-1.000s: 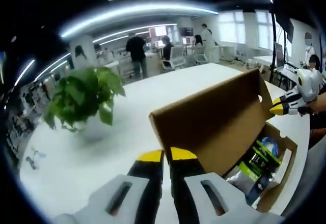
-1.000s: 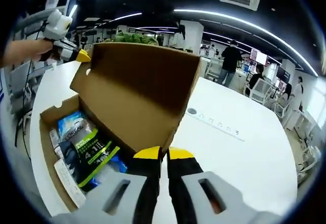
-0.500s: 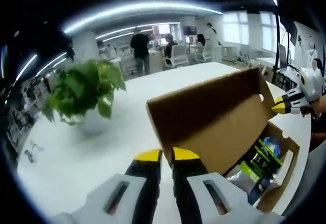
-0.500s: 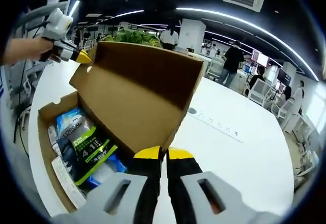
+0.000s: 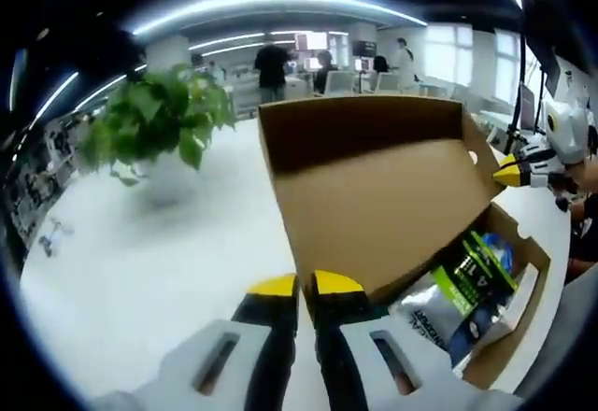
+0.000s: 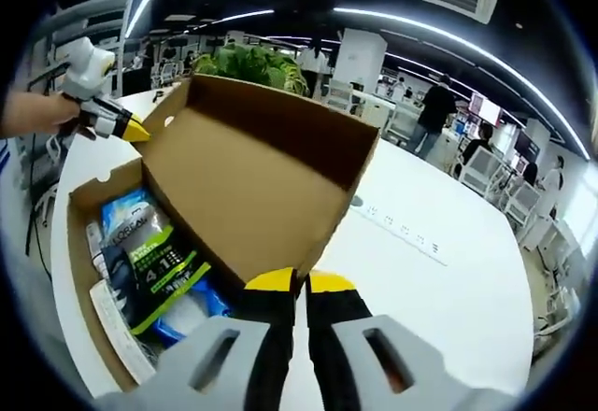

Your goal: Operate the shoe box by opening the lid, removing the specified soft item, and placing it in the target area until the item is outside and the box remains undamaged.

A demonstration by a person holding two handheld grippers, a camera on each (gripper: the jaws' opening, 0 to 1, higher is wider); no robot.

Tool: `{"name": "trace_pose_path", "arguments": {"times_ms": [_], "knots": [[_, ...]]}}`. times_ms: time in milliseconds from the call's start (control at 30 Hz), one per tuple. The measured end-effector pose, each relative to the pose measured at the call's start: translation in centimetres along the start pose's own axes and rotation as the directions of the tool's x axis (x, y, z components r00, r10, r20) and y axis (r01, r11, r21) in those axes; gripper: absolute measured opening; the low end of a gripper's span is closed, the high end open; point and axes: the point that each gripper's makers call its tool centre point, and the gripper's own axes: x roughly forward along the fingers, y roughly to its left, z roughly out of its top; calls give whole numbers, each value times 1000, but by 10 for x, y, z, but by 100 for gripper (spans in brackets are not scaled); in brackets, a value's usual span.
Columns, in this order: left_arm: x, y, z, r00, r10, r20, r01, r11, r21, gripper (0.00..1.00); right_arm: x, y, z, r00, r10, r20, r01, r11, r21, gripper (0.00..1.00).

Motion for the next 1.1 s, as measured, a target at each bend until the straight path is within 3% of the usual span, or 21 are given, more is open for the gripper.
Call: {"name": "trace_pose_path", "arguments": {"times_ms": [267, 733, 1100], "knots": [[8, 2, 1, 1000, 0, -15, 0, 1000, -1, 1, 7, -3, -1, 999, 22, -41, -20, 999, 39, 1], [19, 3, 4, 998, -5, -55, 5, 1000, -3, 1, 14, -7, -4, 997, 50, -57, -43, 992, 122, 1], [33, 5, 5, 997, 4, -74, -5, 1000, -16, 1, 24, -8, -9, 995, 59, -78, -48, 989, 137, 3]]}}
